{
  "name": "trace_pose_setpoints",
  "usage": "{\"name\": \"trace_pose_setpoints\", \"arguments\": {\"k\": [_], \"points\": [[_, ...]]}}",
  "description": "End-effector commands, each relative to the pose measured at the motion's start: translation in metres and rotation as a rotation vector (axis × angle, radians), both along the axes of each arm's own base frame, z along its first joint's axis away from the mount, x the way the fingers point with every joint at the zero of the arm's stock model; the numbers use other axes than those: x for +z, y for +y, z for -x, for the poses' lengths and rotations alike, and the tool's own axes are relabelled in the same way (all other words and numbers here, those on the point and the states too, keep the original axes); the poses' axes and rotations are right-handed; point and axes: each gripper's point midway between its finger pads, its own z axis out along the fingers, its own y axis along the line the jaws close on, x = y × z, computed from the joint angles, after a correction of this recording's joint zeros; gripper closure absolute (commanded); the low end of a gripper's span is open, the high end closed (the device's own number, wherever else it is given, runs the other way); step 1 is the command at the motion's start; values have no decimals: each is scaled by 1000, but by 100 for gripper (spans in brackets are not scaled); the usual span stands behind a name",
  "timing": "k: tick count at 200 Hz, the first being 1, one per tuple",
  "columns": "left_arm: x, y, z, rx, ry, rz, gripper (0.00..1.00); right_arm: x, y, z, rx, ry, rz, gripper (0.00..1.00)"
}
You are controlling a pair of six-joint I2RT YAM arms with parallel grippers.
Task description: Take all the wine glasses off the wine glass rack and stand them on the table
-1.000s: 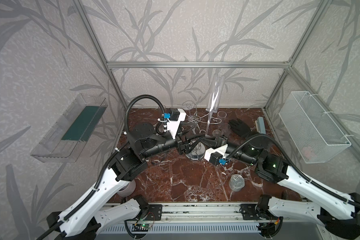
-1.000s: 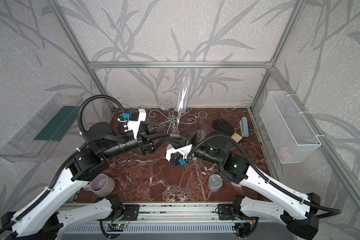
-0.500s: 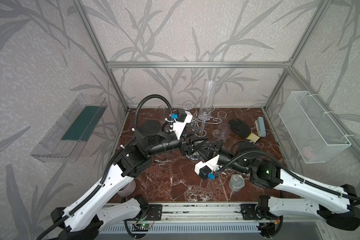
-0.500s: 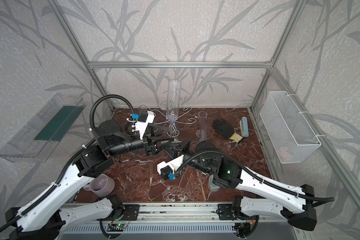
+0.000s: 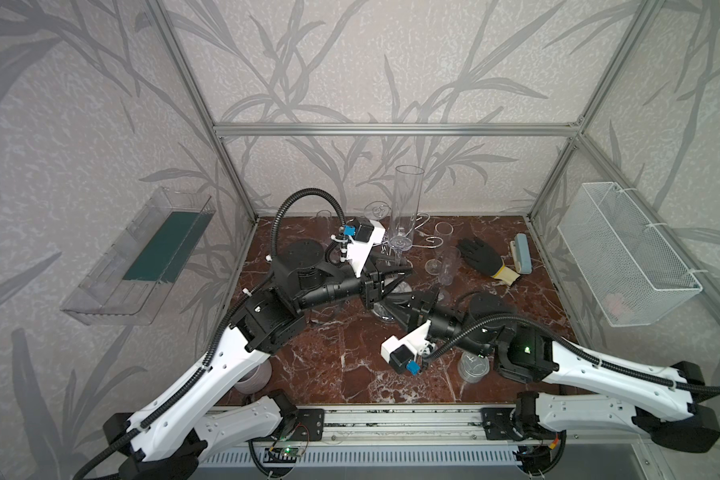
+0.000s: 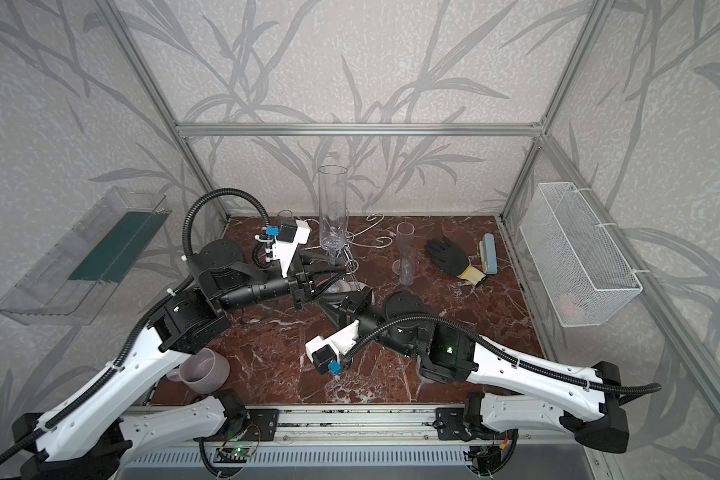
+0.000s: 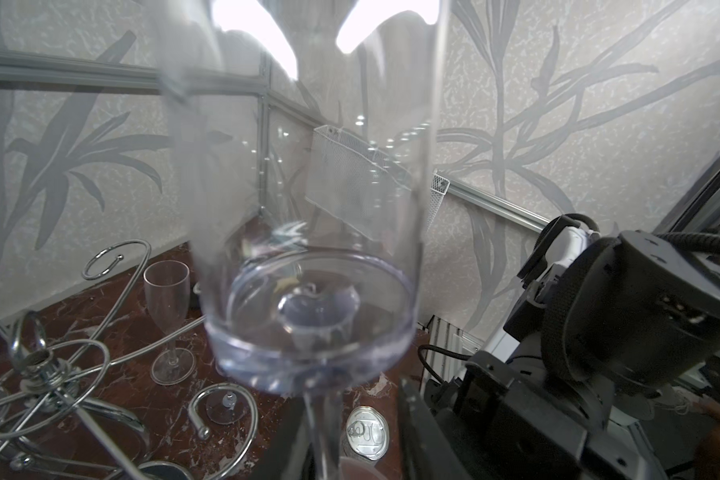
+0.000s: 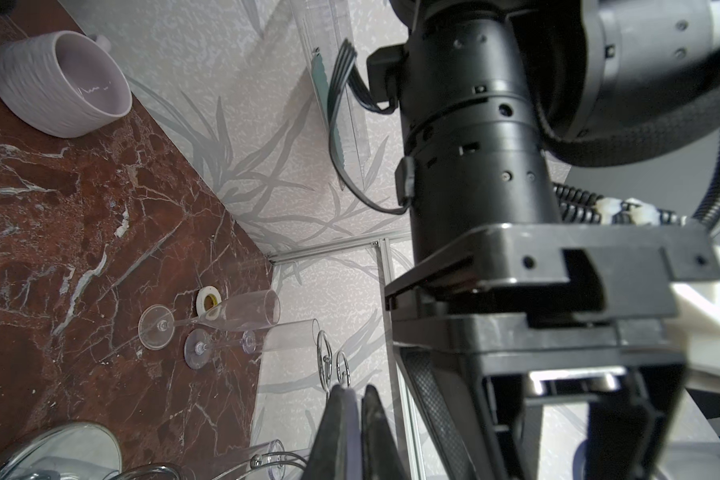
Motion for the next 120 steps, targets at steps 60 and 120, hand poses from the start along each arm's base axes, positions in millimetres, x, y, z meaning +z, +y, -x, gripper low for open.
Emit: {"name": "trace_pose_setpoints", "arguments": {"k": [60,120], "points": [[7,-3,5,-35,-29,49,100,11,4,1,-23,-79,-32,100],[10,10,-3,58,-78,81,100,18,0,10,20,-26,-83,40]]}}
